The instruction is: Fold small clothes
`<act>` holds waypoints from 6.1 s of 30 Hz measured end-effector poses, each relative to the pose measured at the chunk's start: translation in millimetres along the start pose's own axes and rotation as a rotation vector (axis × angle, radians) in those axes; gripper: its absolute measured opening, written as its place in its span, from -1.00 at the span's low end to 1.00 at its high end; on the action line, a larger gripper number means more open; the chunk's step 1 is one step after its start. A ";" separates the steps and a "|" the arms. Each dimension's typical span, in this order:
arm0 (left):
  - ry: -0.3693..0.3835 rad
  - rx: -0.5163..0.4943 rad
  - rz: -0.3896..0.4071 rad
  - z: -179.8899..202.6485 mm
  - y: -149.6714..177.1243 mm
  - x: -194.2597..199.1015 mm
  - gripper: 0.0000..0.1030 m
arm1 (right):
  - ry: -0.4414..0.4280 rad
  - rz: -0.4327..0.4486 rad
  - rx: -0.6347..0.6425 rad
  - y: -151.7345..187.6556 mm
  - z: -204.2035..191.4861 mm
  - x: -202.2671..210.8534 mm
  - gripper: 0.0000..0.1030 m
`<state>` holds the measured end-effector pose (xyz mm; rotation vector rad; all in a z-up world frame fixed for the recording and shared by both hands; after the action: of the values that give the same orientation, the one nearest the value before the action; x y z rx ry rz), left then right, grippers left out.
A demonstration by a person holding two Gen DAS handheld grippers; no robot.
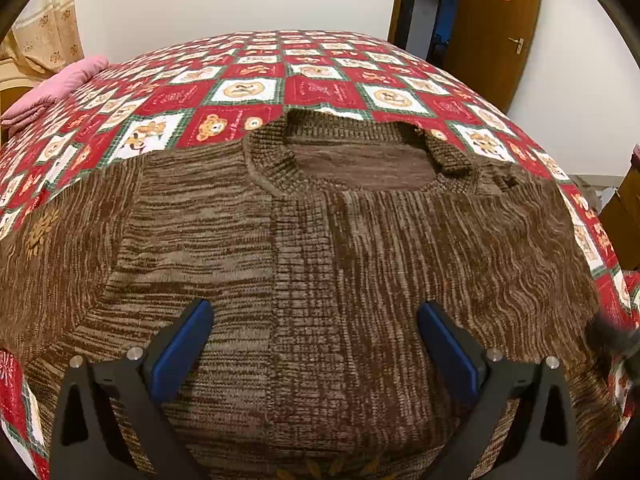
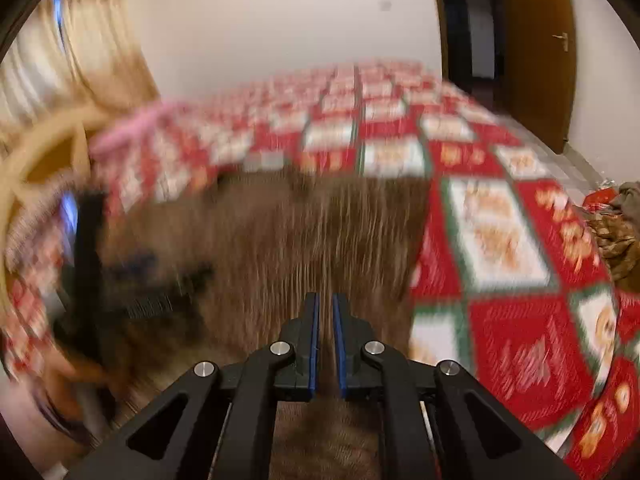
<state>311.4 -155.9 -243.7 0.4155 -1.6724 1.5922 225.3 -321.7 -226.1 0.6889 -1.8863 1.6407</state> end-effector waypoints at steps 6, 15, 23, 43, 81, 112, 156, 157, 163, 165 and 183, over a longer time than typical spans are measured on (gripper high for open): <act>-0.007 0.000 -0.003 -2.1 4.3 7.0 1.00 | 0.054 0.077 0.018 21.6 7.2 -3.3 -0.85; -0.001 0.109 0.067 -68.0 31.7 80.0 1.00 | 0.068 0.099 0.031 21.5 5.2 -2.9 -0.85; -0.228 0.542 0.219 -269.3 27.6 134.7 1.00 | -0.012 0.116 -0.054 22.7 8.2 0.3 -0.72; -0.234 0.856 0.279 -353.1 45.5 87.8 -0.48 | -0.051 0.124 -0.066 21.7 3.5 -2.6 -0.51; 0.076 -0.045 0.233 8.3 -41.7 48.8 -0.83 | -0.091 0.137 -0.112 19.2 4.6 -3.7 -0.51; -0.105 0.278 0.128 -156.7 33.9 62.4 0.62 | -0.076 0.132 0.422 -56.6 -165.4 -40.2 0.50; -0.029 0.313 0.157 -158.6 30.3 60.9 0.79 | 0.038 0.016 -0.132 -73.7 -22.7 -110.4 -0.80; -0.027 0.314 0.158 -158.7 30.4 61.0 0.79 | 0.038 0.016 -0.151 -71.8 -15.1 -103.6 -0.80; -0.028 0.313 0.157 -157.9 29.7 60.3 0.80 | -0.150 0.055 -0.089 -54.8 -71.1 -59.2 -0.71; -0.028 0.312 0.157 -157.9 29.8 60.3 0.80 | -0.176 0.042 -0.070 -52.7 -84.7 -63.5 -0.33; -0.033 0.306 0.154 -157.4 30.0 59.7 0.81 | -0.169 -0.065 0.036 30.0 -75.8 5.9 -0.26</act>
<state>299.8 14.5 -235.0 0.4776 -1.5171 1.9753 205.6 -242.9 -235.0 0.9199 -1.9324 1.6226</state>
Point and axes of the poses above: each gripper's, at about its wrist camera, not at the fingertips, and x roughly against the way its jaws point, z to its right, y to its underside, the point moved 10 cm from there along -x, roughly the way its jaws point, and after that the axes turned 7 degrees about z, right-handed, at the moved point
